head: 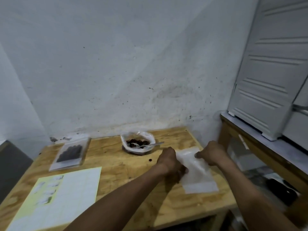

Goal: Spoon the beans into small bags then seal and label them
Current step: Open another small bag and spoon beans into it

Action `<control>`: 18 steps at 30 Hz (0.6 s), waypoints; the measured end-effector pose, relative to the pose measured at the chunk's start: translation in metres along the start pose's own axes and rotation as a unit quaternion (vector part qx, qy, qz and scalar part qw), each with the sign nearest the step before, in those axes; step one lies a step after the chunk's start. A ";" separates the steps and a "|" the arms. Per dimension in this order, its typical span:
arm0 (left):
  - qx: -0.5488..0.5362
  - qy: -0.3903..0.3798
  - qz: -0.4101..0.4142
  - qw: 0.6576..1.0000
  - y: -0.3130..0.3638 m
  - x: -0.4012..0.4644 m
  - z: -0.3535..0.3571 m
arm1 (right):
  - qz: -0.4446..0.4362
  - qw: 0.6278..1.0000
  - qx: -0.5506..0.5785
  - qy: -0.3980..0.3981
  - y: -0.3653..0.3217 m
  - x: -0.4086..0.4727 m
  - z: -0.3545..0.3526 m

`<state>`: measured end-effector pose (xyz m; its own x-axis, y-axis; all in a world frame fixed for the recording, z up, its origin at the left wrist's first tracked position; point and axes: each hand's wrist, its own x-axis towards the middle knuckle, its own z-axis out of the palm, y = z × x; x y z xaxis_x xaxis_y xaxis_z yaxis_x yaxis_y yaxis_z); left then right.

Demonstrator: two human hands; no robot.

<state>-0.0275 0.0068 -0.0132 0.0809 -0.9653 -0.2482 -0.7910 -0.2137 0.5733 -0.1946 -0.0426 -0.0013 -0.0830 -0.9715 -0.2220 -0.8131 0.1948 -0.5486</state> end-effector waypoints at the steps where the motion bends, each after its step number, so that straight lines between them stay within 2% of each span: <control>1: -0.008 0.014 0.001 1.000 -0.002 -0.001 0.000 | 0.004 0.998 0.065 -0.001 0.001 0.002 -0.002; 3: -0.053 0.033 0.000 0.998 -0.006 0.000 0.002 | -0.013 0.985 0.174 -0.019 0.004 0.004 -0.008; 5: -0.163 0.045 -0.012 0.986 -0.011 -0.001 0.002 | -0.028 0.969 0.242 -0.035 0.003 0.002 -0.013; 8: -0.363 0.064 -0.012 0.930 -0.017 -0.003 -0.010 | -0.034 0.949 0.311 -0.028 -0.013 -0.005 -0.020; 10: -0.457 0.075 0.017 0.886 -0.017 -0.007 -0.024 | -0.042 0.937 0.347 -0.028 -0.032 -0.010 -0.024; 14: -0.457 0.153 0.110 0.869 -0.018 -0.015 -0.065 | -0.127 0.917 0.378 -0.015 -0.078 -0.019 -0.028; 18: -0.400 0.260 0.160 0.864 -0.031 -0.018 -0.118 | -0.216 0.934 0.264 0.101 -0.124 -0.032 -0.026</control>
<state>0.0676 0.0131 0.0657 0.3615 -0.8864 0.2890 -0.1679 0.2430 0.9554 -0.1062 -0.0393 0.0950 0.0363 -0.9700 0.2403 -0.4018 -0.2344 -0.8852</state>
